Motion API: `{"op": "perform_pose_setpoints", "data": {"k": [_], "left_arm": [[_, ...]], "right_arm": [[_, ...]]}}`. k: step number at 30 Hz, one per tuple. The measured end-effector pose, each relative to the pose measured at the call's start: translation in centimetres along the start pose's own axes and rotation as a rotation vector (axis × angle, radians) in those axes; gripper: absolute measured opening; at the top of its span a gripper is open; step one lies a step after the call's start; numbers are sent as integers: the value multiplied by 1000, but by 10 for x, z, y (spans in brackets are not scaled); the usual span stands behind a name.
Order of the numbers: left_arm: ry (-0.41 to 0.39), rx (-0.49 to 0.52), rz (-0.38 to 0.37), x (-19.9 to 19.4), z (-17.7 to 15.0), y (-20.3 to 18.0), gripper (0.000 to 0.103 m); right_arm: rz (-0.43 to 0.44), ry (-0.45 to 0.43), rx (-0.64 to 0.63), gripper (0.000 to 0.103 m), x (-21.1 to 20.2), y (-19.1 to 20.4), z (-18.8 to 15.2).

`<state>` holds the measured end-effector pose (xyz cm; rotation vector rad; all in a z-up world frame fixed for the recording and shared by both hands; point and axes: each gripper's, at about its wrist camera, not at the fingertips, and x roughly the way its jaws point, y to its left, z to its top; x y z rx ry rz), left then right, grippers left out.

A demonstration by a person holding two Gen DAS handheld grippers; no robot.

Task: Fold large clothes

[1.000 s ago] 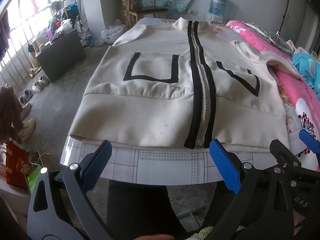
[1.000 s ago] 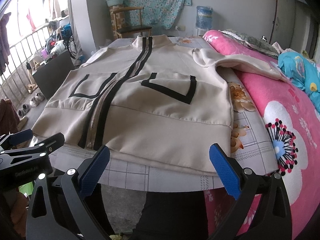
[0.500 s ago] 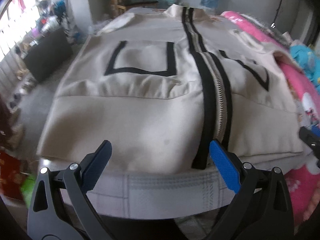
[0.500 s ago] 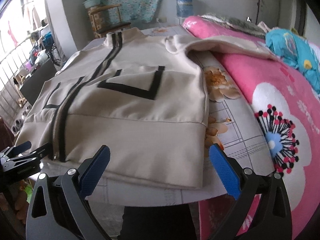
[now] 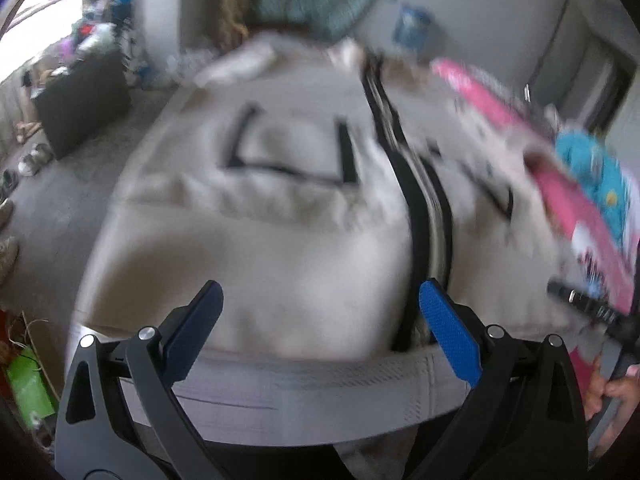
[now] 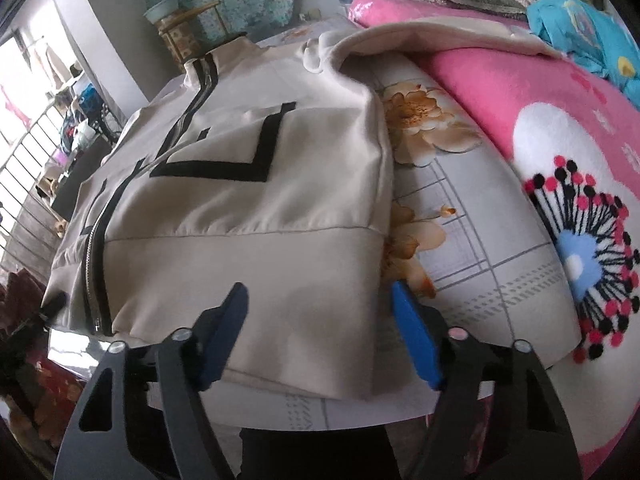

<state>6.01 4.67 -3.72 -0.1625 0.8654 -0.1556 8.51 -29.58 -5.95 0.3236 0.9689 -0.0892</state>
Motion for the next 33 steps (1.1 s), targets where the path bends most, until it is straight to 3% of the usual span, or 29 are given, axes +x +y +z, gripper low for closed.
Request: {"op": "perform_pose_setpoints", "data": {"k": [3,6,7,8,13,18,21,22,23,24,26,29,33], "left_arm": [[-55,-39,108,-10,12,27,95],[-12,-105,224,-1,22,56,93],[8,-140,241,3,25,66,81],[25,-156,247,7,25,72,72],[125,-174,279,32,20,87,59],[92,-128,308,30,12,79,51],[74,-98,316,30,14,75,35],[68,-77,337,31,14,70,28],[59,-55,357,31,14,68,13],[51,-21,384,31,14,62,10],[37,20,408,27,14,56,5],[1,61,421,7,16,46,5],[1,82,343,-27,13,32,4]], "right_arm": [[9,0,6,55,3,-3,2],[21,-7,16,46,5,-9,4],[27,-5,15,43,4,-10,4],[32,-2,15,40,4,-11,4],[49,8,14,34,2,-16,1],[51,-4,2,34,5,-15,2],[48,-12,-21,34,6,-12,3],[38,-13,-40,27,7,-10,3],[28,-12,-55,22,6,-10,2],[24,-11,-69,19,6,-8,2],[33,-8,-82,9,4,-9,4],[55,-30,-79,6,-11,-16,11],[39,-75,-107,5,-42,-24,20]]}}
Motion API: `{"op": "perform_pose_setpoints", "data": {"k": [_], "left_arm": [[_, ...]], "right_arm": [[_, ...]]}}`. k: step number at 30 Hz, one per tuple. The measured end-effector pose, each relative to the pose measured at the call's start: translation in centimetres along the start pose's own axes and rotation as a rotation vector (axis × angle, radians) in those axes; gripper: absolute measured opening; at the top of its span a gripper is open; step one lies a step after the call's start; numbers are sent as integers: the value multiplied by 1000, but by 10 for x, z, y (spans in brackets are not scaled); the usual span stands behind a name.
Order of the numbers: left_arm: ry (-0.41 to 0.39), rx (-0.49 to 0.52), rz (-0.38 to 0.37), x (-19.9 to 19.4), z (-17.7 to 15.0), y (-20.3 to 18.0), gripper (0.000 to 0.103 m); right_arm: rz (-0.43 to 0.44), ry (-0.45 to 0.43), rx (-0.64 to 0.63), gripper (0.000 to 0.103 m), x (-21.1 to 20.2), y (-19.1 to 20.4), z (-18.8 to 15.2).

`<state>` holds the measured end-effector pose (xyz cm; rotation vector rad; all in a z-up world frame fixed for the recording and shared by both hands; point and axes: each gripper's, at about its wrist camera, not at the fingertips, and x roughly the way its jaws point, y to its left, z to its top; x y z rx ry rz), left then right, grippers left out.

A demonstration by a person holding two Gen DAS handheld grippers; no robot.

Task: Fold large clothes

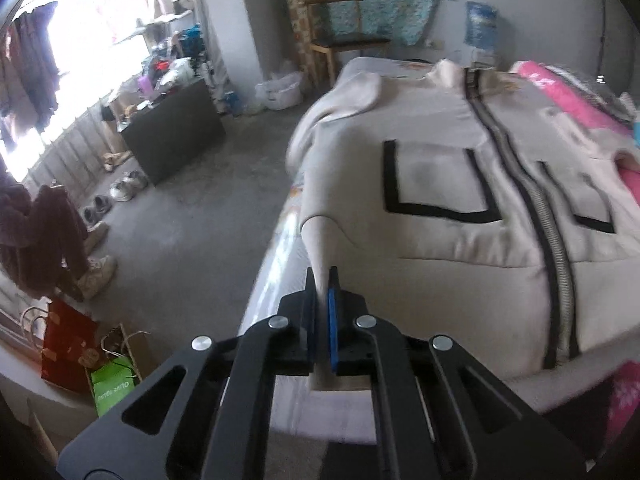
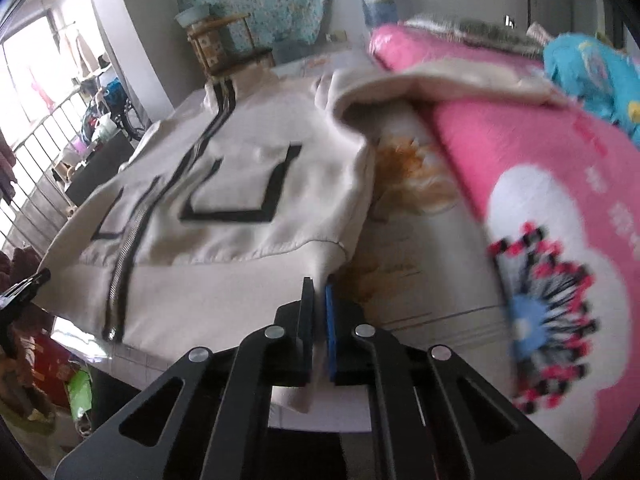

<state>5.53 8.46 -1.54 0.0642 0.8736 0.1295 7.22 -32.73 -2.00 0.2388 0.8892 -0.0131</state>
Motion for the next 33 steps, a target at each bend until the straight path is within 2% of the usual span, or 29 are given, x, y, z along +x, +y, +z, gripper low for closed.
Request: {"op": "perform_pose_setpoints", "data": {"k": [4,8,12,15,16,18,19,20,22,25,28,29,31,33], "left_arm": [[43,48,-46,-24,-20,-7,4],[102,54,-45,-37,-48,0,4],[171,44,-60,-20,-70,10,6],[204,28,-97,-13,-69,22,14],[198,24,-108,-16,-69,24,15],[146,28,-105,-30,-64,32,27],[122,32,-97,-35,-63,33,39],[86,36,-88,-42,-57,32,48],[50,33,-94,-46,-50,30,56],[25,35,-127,-41,-34,17,69],[15,59,-157,-30,-22,-4,85],[15,72,-158,-22,-16,-13,85],[10,89,-159,-6,-7,-30,86],[31,109,-147,11,1,-45,86]], "right_arm": [[-21,13,-22,5,-24,-11,-3],[-45,62,-39,5,-43,-15,-27],[-76,109,-17,6,-34,-19,-49],[-106,153,18,8,-24,-25,-56],[-113,145,26,14,-28,-27,-55],[-130,115,23,26,-38,-27,-50],[-145,85,19,37,-48,-26,-47],[-149,69,19,44,-52,-25,-46],[-134,31,18,48,-61,-18,-39],[-78,5,-13,64,-58,2,-24],[-15,-17,-58,74,-44,32,-11],[7,-19,-70,80,-37,43,-7],[44,-19,-97,85,-22,64,-1],[47,2,-145,86,1,88,5]]}}
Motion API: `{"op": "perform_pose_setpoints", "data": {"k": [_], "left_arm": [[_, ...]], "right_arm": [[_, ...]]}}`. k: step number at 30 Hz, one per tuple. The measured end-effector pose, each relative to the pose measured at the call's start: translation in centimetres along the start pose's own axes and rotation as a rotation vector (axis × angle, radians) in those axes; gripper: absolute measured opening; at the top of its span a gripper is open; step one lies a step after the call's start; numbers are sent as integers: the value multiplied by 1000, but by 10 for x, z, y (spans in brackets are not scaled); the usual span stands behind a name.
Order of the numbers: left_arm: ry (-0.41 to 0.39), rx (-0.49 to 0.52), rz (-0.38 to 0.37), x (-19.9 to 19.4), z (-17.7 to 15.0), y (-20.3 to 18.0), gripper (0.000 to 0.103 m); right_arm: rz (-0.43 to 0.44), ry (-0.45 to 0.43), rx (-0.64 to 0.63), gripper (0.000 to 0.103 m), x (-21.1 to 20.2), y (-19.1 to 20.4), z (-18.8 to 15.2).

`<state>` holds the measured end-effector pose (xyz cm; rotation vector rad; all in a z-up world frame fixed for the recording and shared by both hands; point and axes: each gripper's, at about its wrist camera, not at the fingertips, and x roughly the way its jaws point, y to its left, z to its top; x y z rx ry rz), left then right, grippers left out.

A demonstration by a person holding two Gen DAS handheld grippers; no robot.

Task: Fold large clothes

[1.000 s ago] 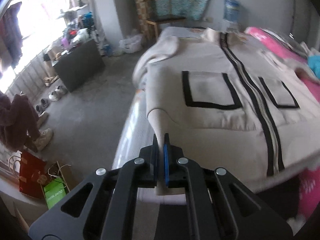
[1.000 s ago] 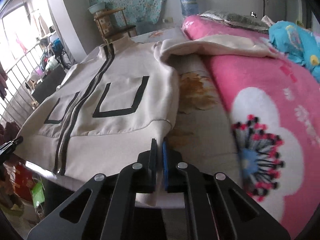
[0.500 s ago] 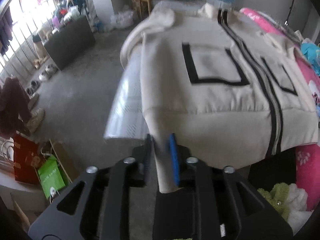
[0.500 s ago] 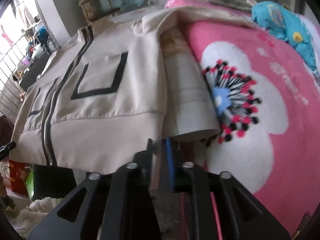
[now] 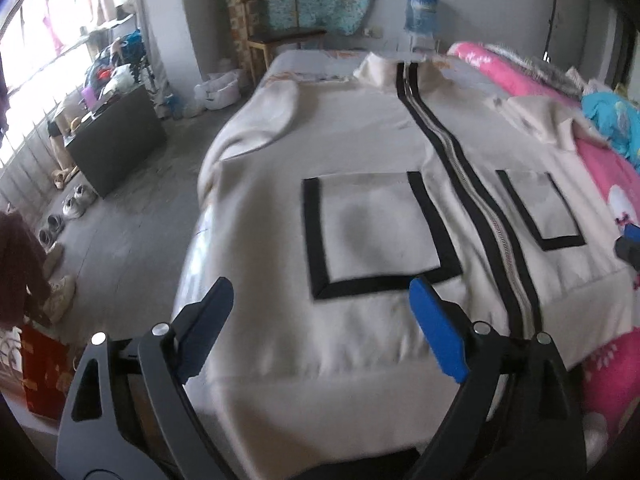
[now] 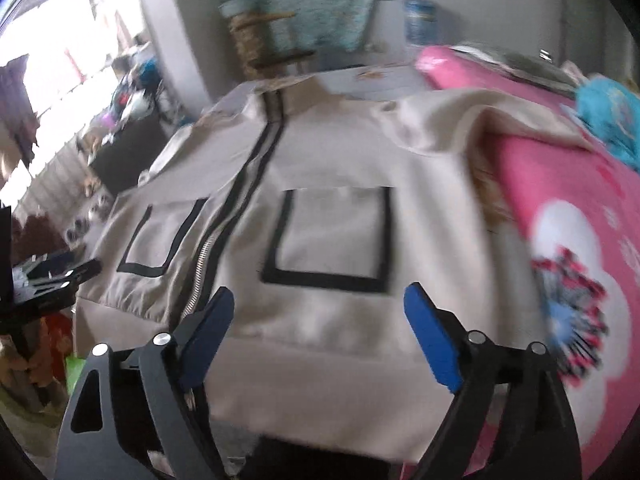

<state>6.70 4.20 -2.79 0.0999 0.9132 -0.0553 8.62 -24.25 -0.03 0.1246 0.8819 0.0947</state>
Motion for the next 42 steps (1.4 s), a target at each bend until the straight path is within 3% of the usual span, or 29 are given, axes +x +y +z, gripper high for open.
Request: {"op": "perform_pose_setpoints", "data": {"k": [7,11,17,38,42], "left_arm": [[82,79,50,53,11,-22,86],[56,76,51,56,6,-19,95],[100,-28,-55,60,1,4,96],[97,-7,-61,62,6,4,96],[18,-49,-42,45,13,19,96]], "right_arm": [[1,88,-75,86,74,43,13],[-23,116,-74,88,92,42,9],[-80,103,-131,97,98,49,4],[-77,72,-126,97,96,48,0],[-57,116,-114,97,97,46,7]]}}
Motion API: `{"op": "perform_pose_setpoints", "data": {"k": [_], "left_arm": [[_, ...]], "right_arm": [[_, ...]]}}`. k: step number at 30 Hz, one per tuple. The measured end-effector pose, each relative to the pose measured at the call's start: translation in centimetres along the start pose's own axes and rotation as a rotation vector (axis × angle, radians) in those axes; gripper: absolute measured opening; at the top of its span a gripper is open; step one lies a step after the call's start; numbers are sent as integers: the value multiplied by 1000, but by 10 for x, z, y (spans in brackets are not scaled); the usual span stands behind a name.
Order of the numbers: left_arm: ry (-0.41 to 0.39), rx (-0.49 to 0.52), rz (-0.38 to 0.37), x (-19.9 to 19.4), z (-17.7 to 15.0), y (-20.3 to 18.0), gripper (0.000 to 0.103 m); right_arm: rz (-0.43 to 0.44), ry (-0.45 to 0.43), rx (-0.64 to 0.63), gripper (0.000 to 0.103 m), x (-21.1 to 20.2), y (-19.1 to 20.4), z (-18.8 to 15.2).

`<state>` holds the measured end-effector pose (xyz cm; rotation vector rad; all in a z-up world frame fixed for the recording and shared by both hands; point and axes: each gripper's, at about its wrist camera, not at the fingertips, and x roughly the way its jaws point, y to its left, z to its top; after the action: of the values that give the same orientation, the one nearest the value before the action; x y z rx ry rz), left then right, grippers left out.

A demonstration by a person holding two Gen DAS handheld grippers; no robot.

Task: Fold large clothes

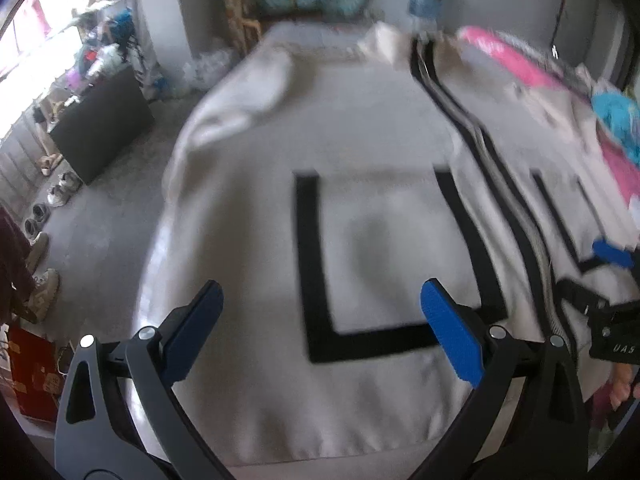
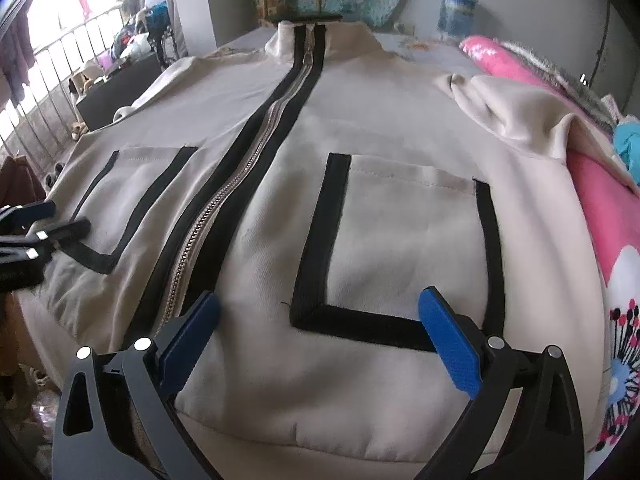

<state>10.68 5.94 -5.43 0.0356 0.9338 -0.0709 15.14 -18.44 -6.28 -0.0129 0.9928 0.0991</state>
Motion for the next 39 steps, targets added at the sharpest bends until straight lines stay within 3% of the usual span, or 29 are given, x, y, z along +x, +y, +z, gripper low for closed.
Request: {"op": "perform_pose_setpoints", "data": {"k": [3,6,11,13,16,17,22,24,26,33,39], "left_arm": [[-86,-63,31,-25,12,31,96],[-138,-130,58,-41,22,70,95],[-132,-319,-15,-35,37,150,95],[-97,-424,-83,-17,37,181,94],[-1,-662,-272,30,23,231,93],[43,-776,-375,56,11,251,93],[172,-1104,-648,150,-48,289,93],[207,-1182,-735,182,-67,293,93],[241,-1288,-868,222,-93,293,93],[225,-1563,-1077,320,-160,264,93],[155,-1763,-1243,378,-191,216,93]], "right_arm": [[86,-8,62,97,-10,-4,11],[102,-64,37,97,-22,8,25],[144,-96,7,96,-17,30,43],[161,-71,7,94,-5,37,49],[166,-25,-11,94,11,48,55],[160,-13,-25,94,16,52,57],[125,27,-85,94,30,69,65],[106,46,-98,94,36,74,68],[94,66,-106,94,41,79,71],[39,113,-140,94,51,95,80],[12,129,-175,94,55,110,85]]}}
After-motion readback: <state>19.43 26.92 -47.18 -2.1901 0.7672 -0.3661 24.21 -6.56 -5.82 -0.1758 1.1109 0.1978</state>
